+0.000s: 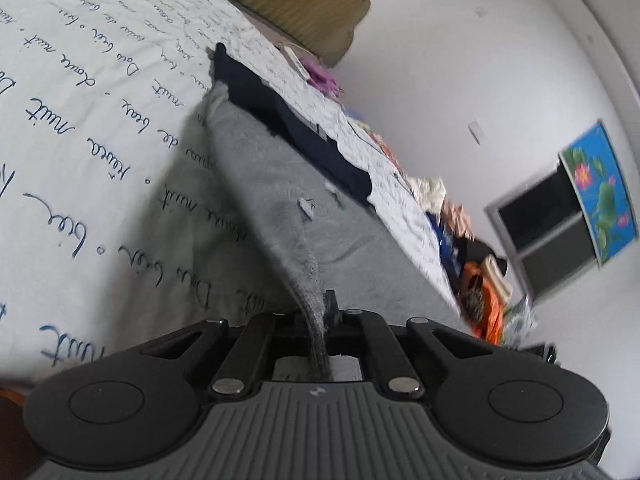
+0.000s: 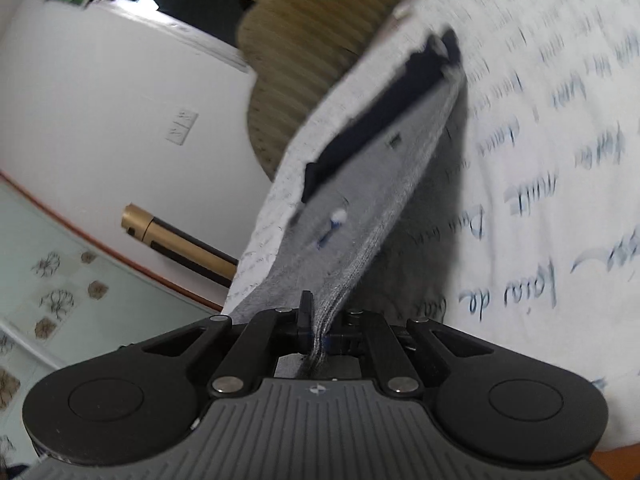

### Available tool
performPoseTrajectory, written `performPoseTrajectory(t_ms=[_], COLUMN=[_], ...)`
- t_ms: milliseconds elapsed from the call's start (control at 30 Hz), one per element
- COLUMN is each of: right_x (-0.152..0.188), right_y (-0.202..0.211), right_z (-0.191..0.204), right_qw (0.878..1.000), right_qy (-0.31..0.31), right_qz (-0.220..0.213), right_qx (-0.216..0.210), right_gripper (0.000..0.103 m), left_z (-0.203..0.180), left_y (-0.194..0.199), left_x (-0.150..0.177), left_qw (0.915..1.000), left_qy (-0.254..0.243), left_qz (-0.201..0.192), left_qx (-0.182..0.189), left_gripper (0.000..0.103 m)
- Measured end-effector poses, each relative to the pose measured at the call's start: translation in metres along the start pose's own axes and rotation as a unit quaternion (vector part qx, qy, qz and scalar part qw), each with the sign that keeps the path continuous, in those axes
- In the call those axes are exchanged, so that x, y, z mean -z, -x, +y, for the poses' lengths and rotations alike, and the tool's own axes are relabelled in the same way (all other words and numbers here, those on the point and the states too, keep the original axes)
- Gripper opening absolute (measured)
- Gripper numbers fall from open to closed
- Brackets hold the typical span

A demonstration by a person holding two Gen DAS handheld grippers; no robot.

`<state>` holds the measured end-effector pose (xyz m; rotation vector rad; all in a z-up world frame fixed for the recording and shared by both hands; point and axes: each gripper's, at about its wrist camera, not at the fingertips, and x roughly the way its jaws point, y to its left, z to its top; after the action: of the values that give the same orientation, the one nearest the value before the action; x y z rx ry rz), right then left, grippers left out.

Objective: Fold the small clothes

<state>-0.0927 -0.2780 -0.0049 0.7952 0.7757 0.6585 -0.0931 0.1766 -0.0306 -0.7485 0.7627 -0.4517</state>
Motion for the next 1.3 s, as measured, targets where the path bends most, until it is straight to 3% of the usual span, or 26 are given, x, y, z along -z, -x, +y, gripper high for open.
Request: performPoseTrajectory(t_ms=[133,200,367,400,533,600,667,800,933,1067,1300], right_x=[0.007,0.018,0.026,0.026,0.027,0.028,0.029,0.027,0.009,-0.032,-0.134], right_y=[0.002,-0.009,-0.015,-0.015,-0.019,-0.017,-0.015,-0.012,-0.004,0.0,-0.035], right_z=[-0.035,-0.058,-0.071,-0.072,-0.078,-0.08,-0.08,-0.065,-0.044,-0.028,-0.052], right_qw=[0.997,0.994,0.994,0.993,0.992,0.991,0.992,0.995,0.999,0.999,0.991], right_qy=[-0.038,-0.058,-0.08,-0.082,-0.094,-0.102,-0.098,-0.064,-0.042,-0.026,-0.047], right_qz=[0.024,0.038,0.033,0.037,0.04,0.037,0.039,0.028,-0.004,-0.042,-0.105], right_qx=[0.054,0.082,0.073,0.072,0.078,0.075,0.073,0.072,0.027,-0.016,-0.062], right_gripper=[0.008,0.008,0.01,0.015,0.019,0.019,0.009,0.009,0.009,0.009,0.009], left_z=[0.06,0.074,0.063,0.065,0.071,0.068,0.06,0.038,0.025,0.017,0.005], left_y=[-0.022,-0.02,-0.018,-0.02,-0.025,-0.026,-0.025,-0.02,-0.008,-0.01,-0.072], left_x=[0.021,0.028,0.021,0.019,0.017,0.017,0.015,0.004,-0.026,-0.073,-0.17], left_qw=[0.9952,0.9936,0.9958,0.9952,0.9925,0.9927,0.9941,0.9972,0.9986,0.9988,0.9984], left_qy=[0.079,0.107,0.071,0.077,0.106,0.102,0.088,0.048,0.042,0.037,0.015], left_qz=[0.039,0.03,0.045,0.05,0.055,0.055,0.049,0.049,0.031,-0.008,-0.043], left_qx=[-0.042,-0.021,-0.036,-0.034,-0.025,-0.03,-0.042,-0.03,0.01,0.03,0.035], left_gripper=[0.005,0.005,0.005,0.005,0.005,0.005,0.005,0.005,0.005,0.005,0.005])
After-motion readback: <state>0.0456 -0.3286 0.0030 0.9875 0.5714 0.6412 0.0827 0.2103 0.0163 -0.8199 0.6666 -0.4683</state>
